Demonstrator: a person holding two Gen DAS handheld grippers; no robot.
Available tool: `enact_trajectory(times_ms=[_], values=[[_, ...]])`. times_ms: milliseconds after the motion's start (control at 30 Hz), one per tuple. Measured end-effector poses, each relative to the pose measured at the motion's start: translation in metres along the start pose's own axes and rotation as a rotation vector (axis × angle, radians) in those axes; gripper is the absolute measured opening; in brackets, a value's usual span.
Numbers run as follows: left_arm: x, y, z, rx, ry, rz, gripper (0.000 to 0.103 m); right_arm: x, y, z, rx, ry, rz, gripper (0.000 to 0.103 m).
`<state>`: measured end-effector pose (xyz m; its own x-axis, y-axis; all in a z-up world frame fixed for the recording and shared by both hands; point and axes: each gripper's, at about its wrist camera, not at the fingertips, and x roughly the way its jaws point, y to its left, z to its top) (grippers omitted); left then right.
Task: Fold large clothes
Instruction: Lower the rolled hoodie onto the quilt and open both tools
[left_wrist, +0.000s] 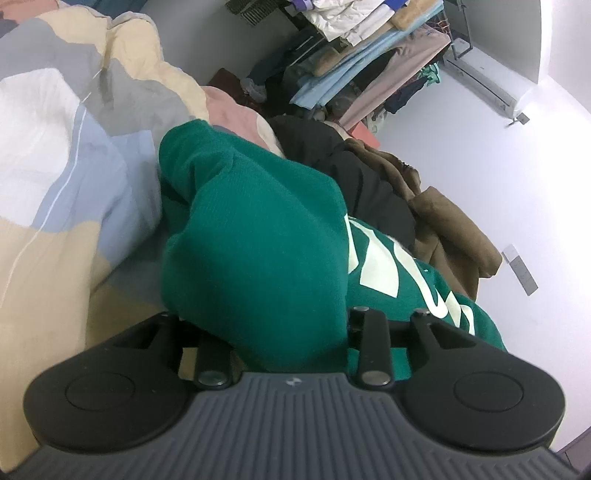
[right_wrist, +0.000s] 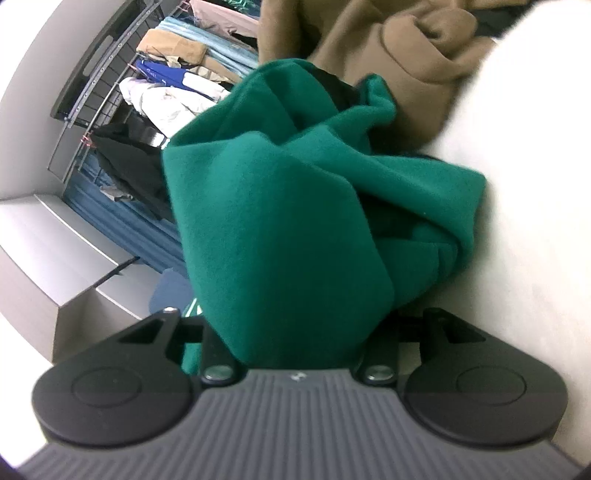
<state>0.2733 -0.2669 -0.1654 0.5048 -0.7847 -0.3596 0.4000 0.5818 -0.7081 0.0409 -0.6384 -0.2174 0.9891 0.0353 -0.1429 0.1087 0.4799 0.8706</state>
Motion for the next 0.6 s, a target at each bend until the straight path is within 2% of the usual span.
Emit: enact_trajectory(times_ms=[67,133,200,267,300,367,500,600], values=[[-0.001,-0.002,-0.001,0.007,0.001,0.016,0.041,0.001,0.001,0.000,0.008,0.000,-0.004,0.045],[-0.003,-0.008,0.001,0.021,0.011,0.049,0.050,0.000,0.004,0.002,0.007,0.007,-0.014,0.045],[0.002,-0.019,0.010,0.028,0.043,0.070,0.071,-0.001,0.008,0.005,0.021,0.020,-0.026,0.046],[-0.001,-0.026,0.013,0.043,0.061,0.090,0.079,-0.002,0.015,0.008,0.027,0.029,-0.047,0.052],[-0.005,-0.029,0.013,0.053,0.061,0.103,0.081,-0.002,0.020,0.009,0.026,0.031,-0.061,0.054],[-0.016,-0.034,0.012,0.067,0.055,0.136,0.083,-0.009,0.027,0.010,0.033,0.041,-0.103,0.067],[-0.043,-0.051,0.014,0.117,0.037,0.186,0.083,-0.038,0.049,0.009,-0.017,0.041,-0.167,0.068],[-0.069,-0.064,0.018,0.125,0.008,0.195,0.083,-0.063,0.068,0.011,-0.063,0.020,-0.191,0.068]])
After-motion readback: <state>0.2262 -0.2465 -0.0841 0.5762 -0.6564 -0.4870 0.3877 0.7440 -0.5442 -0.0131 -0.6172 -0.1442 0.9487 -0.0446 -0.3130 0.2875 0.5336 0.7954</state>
